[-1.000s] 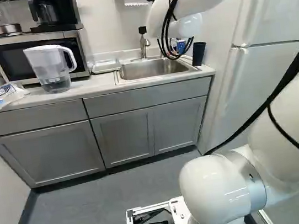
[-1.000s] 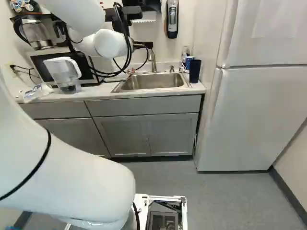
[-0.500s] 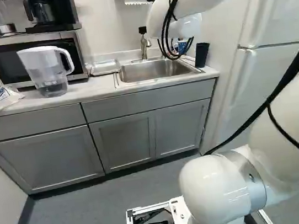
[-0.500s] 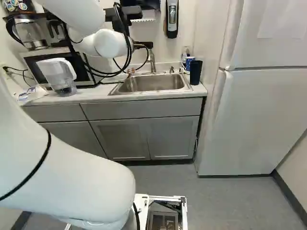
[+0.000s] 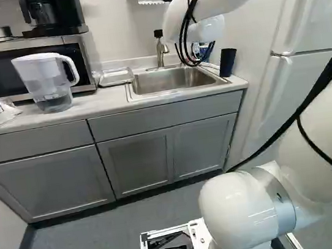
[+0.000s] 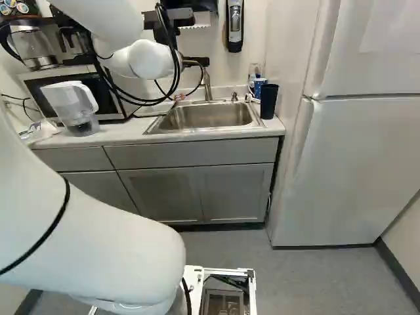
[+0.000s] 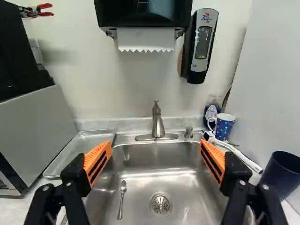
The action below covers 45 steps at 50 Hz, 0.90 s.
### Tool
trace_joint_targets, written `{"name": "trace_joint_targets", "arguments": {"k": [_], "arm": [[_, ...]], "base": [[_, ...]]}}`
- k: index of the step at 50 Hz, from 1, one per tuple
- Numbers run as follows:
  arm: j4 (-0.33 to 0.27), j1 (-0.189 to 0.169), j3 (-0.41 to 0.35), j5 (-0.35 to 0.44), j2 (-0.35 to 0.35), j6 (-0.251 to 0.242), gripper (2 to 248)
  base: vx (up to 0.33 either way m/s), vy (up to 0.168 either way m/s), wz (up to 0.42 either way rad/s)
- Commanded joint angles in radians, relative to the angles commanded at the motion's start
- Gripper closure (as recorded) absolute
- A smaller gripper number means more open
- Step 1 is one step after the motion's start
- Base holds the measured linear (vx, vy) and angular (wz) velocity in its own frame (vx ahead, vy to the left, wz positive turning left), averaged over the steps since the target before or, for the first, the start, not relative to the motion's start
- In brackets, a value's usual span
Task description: Rinse the cup and place it in the tray
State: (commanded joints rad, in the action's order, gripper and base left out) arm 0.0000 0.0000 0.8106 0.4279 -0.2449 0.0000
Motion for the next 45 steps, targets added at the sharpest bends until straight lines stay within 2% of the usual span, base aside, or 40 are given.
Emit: {"name": "trace_joint_targets", "arguments": {"k": [17, 36, 45], "arm": [[0.000, 0.000, 0.000, 0.000, 0.000, 0.000, 3], [0.000, 0.000, 0.000, 0.000, 0.000, 0.000, 3], [0.000, 0.000, 0.000, 0.000, 0.000, 0.000, 3]], "base": [[0.069, -0.015, -0.089], [0.114, -0.014, -0.230], [0.153, 0.041, -0.114]]}}
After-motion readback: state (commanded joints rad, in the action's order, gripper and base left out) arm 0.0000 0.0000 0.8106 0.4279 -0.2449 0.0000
